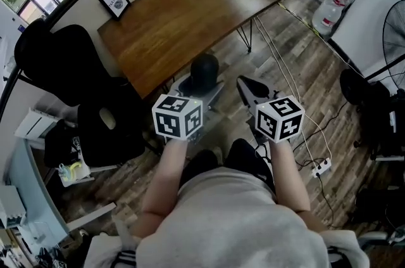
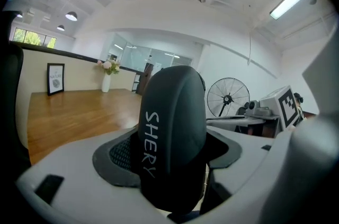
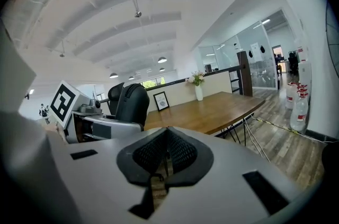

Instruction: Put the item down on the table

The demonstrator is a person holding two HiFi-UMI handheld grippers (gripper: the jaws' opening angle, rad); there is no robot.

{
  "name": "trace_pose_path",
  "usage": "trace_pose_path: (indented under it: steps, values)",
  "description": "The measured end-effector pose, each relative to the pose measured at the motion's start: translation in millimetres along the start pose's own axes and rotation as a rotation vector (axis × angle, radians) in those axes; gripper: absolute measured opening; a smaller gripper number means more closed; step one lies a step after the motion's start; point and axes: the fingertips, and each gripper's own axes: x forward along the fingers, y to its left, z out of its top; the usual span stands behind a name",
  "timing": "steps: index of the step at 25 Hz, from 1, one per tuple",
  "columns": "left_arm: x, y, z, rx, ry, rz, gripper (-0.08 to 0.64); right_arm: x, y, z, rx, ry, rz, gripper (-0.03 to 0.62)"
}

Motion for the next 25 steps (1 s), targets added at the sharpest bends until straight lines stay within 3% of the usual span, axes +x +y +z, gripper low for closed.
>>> trace_pose_path:
  steps: [11, 25]
  values:
    - [55.4, 36.1, 14.5, -0.028, 0.02, 0.019, 0.351, 56.8, -45.6, 14.4, 0.024, 0.024, 0.048, 0.011]
    - [164.0, 100.7, 96.9, -0.035, -0.021, 0.146, 0.351, 153.0, -148.9, 94.3, -0.038, 0.011, 0.186, 0.009]
